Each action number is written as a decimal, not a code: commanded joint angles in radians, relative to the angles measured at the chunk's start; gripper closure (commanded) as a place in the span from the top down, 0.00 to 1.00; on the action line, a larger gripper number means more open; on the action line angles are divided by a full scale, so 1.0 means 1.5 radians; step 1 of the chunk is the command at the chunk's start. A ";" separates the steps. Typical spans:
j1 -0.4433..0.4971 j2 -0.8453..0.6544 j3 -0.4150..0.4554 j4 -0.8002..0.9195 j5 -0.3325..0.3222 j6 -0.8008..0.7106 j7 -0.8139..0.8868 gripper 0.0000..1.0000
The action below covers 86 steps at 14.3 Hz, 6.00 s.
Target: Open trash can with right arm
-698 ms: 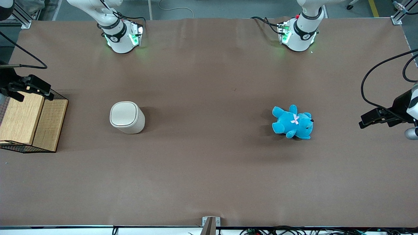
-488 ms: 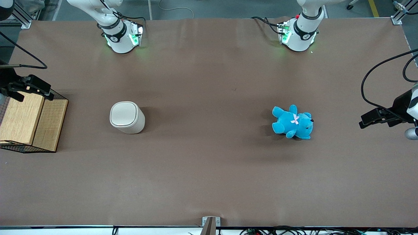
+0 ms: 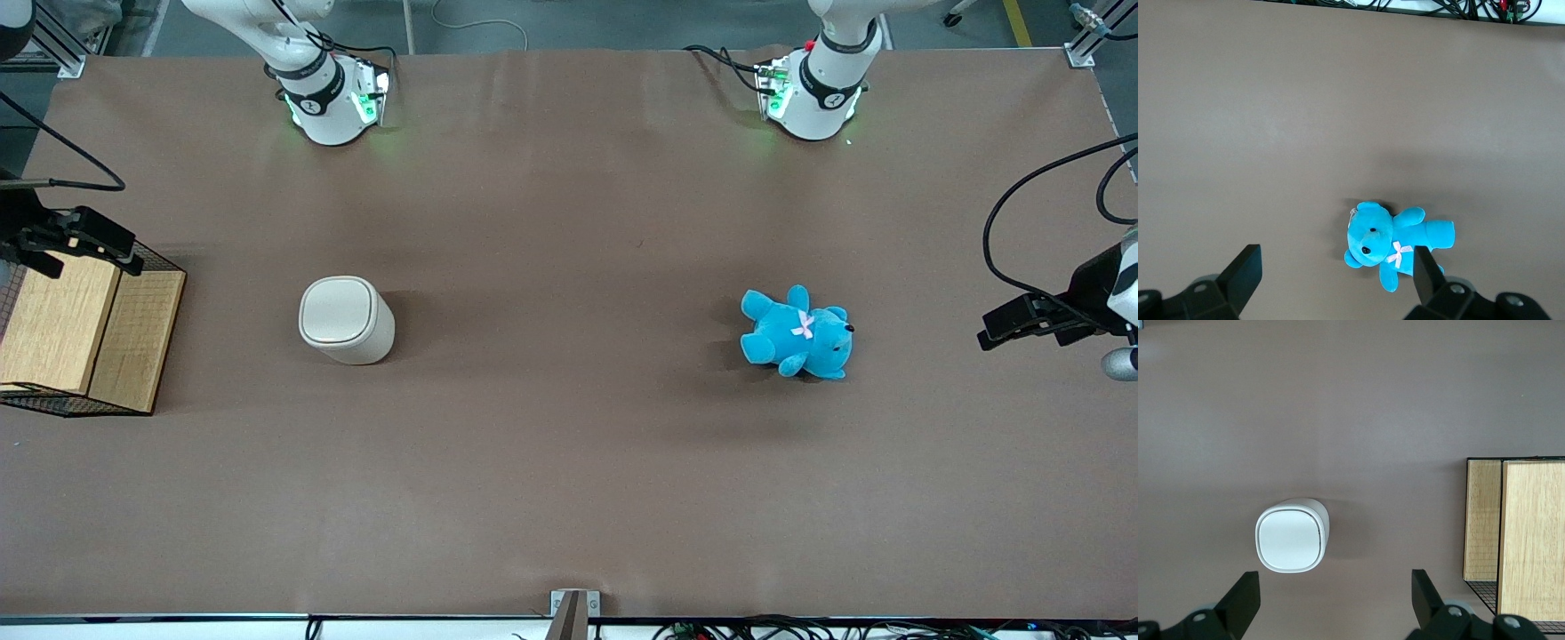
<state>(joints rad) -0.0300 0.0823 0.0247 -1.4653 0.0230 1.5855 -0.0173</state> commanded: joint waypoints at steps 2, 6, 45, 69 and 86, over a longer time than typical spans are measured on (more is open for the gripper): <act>0.027 0.032 0.004 -0.010 0.001 0.006 0.007 1.00; 0.065 0.077 0.005 -0.017 -0.003 -0.020 0.006 1.00; 0.104 0.057 -0.003 -0.092 -0.009 -0.028 0.044 1.00; 0.007 -0.064 -0.016 -0.061 0.001 0.012 -0.036 1.00; 0.008 -0.086 -0.015 -0.101 0.000 0.015 -0.035 1.00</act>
<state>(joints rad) -0.0116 -0.0119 -0.0074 -1.5837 0.0196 1.6029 -0.0711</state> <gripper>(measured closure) 0.000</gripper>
